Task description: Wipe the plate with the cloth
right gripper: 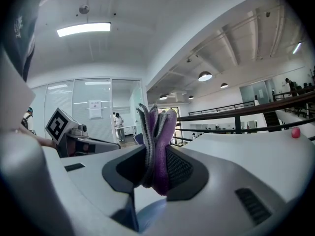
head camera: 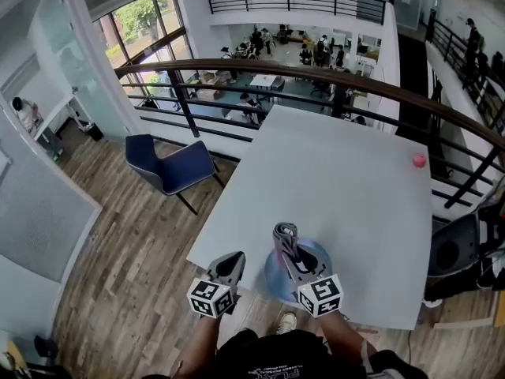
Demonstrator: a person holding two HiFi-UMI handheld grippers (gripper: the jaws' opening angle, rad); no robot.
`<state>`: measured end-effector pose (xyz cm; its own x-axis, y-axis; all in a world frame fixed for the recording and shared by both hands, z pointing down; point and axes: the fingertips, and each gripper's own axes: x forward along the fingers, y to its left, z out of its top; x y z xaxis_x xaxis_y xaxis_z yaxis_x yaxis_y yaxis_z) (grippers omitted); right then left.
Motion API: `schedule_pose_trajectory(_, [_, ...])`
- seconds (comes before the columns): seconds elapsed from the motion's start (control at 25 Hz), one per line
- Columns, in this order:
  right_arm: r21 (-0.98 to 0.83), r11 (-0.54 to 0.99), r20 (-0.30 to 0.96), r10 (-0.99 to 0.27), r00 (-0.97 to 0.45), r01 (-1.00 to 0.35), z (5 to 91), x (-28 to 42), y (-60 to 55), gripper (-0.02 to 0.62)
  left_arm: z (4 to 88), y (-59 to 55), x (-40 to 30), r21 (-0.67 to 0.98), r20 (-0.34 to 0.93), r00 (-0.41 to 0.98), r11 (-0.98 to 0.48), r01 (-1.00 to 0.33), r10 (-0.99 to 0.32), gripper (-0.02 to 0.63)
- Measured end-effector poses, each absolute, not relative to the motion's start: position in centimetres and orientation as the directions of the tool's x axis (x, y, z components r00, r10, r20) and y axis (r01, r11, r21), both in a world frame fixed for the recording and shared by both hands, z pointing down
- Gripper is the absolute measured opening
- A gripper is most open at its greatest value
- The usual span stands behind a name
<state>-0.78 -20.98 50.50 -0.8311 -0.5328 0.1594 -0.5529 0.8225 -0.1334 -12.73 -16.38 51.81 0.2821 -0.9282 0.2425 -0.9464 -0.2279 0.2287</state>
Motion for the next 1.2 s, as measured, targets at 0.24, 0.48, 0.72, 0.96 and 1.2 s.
schedule_pose_trajectory(0.24, [-0.137, 0.812, 0.168, -0.545, -0.821, -0.567, 51.0, -1.6, -22.8, 0.115, 52.3, -18.7, -13.1, 0.239, 0.248, 0.316, -0.258, -0.936, -0.916, 0.003])
schedule_pose_trajectory(0.48, [-0.114, 0.783, 0.156, -0.594, -0.789, -0.612, 49.9, -3.1, -24.4, 0.115, 51.9, -21.1, -14.2, 0.246, 0.230, 0.385, -0.330, -0.911, -0.894, 0.003])
schedule_pose_trajectory(0.72, [-0.079, 0.728, 0.133, -0.669, -0.731, -0.681, 48.5, -3.5, -26.1, 0.115, 51.3, -22.7, -15.4, 0.250, 0.206, 0.449, -0.397, -0.883, -0.870, 0.003])
schedule_pose_trajectory(0.96, [-0.086, 0.663, 0.165, -0.726, -0.667, -0.743, 49.2, -3.7, -25.4, 0.115, 51.5, -23.1, -16.4, 0.260, 0.200, 0.521, -0.468, -0.845, -0.830, 0.003])
schedule_pose_trajectory(1.2, [-0.078, 0.612, 0.191, -0.766, -0.614, -0.787, 50.0, -5.1, -24.4, 0.115, 52.2, -23.8, -17.3, 0.270, 0.194, 0.598, -0.543, -0.795, -0.778, 0.003])
